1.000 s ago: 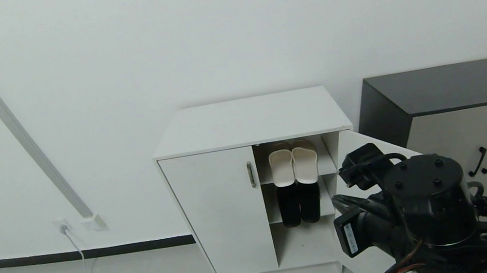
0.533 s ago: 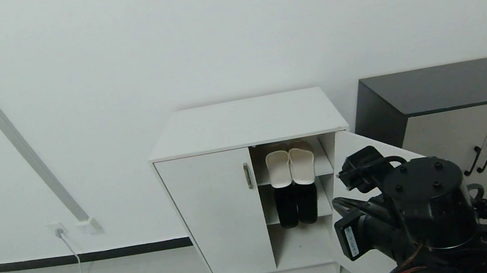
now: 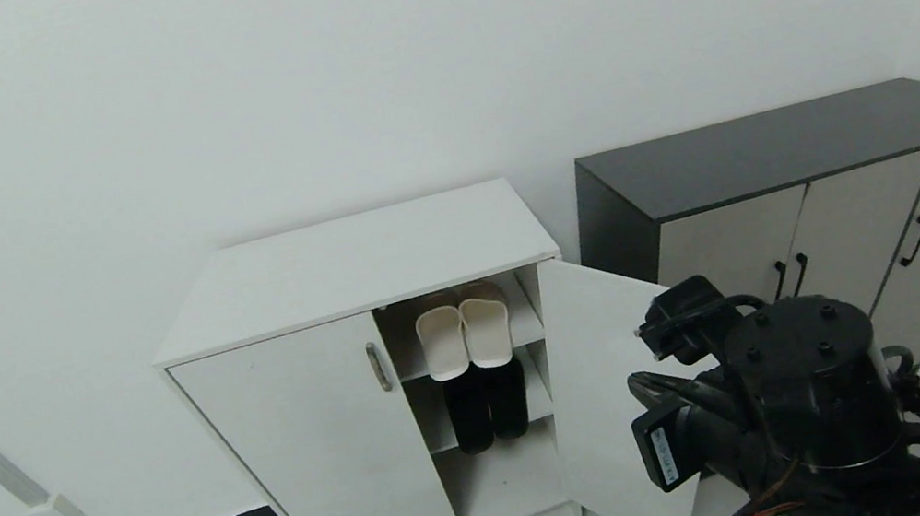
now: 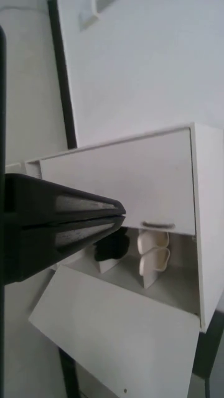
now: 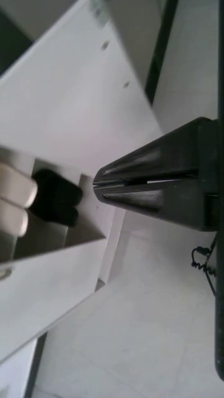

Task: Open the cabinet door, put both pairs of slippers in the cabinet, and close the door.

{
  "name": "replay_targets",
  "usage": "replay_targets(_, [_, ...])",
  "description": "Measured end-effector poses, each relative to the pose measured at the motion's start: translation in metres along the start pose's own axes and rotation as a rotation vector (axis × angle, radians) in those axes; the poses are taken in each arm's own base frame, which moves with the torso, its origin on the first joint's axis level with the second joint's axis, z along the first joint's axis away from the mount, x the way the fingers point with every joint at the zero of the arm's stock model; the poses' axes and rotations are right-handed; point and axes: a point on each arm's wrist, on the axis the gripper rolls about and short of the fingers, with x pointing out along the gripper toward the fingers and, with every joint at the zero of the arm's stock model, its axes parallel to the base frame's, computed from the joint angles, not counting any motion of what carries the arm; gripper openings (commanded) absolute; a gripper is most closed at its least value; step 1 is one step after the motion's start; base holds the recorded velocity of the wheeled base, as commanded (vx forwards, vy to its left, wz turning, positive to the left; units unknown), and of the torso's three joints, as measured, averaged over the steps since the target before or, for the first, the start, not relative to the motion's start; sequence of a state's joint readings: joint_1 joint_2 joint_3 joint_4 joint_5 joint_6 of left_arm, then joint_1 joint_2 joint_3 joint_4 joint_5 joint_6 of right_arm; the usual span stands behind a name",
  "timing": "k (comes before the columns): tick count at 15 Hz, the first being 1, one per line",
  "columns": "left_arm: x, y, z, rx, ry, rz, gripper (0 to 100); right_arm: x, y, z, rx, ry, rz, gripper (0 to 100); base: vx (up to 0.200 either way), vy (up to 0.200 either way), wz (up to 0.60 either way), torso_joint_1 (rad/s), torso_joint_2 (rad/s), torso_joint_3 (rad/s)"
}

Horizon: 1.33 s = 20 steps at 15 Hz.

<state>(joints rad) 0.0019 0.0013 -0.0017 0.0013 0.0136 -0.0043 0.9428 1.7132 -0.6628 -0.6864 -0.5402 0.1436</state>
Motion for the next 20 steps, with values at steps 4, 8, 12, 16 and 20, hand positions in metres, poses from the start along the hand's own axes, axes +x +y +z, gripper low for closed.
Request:
replay_targets(4, [0.0, 0.0, 0.0, 0.0, 0.001, -0.001, 0, 0.0, 0.0, 0.0, 0.0, 0.0, -0.004, 0, 0.0, 0.0, 0.0, 0.0, 0.0, 0.0])
replay_targets(8, [0.0, 0.0, 0.0, -0.001, 0.001, -0.001, 0, -0.001, -0.001, 0.0, -0.006, -0.028, -0.002, 0, -0.15, 0.0, 0.0, 0.007, 0.0, -0.002])
replay_targets(12, [0.0, 0.0, 0.0, -0.001, 0.0, -0.001, 0, 0.005, -0.006, 0.0, 0.0, -0.037, -0.02, 0, 0.0, 0.0, 0.0, 0.0, 0.0, 0.0])
replay_targets(16, [0.0, 0.0, 0.0, -0.001, 0.0, -0.001, 0, 0.03, -0.027, 0.009, 0.016, -0.039, -0.068, 0, 0.0, 0.0, 0.0, 0.0, 0.0, 0.0])
replay_targets(20, [0.0, 0.0, 0.0, -0.001, 0.0, -0.002, 0, 0.069, -0.061, 0.038, 0.064, -0.073, -0.104, 0, 0.0, 0.0, 0.0, 0.0, 0.0, 0.0])
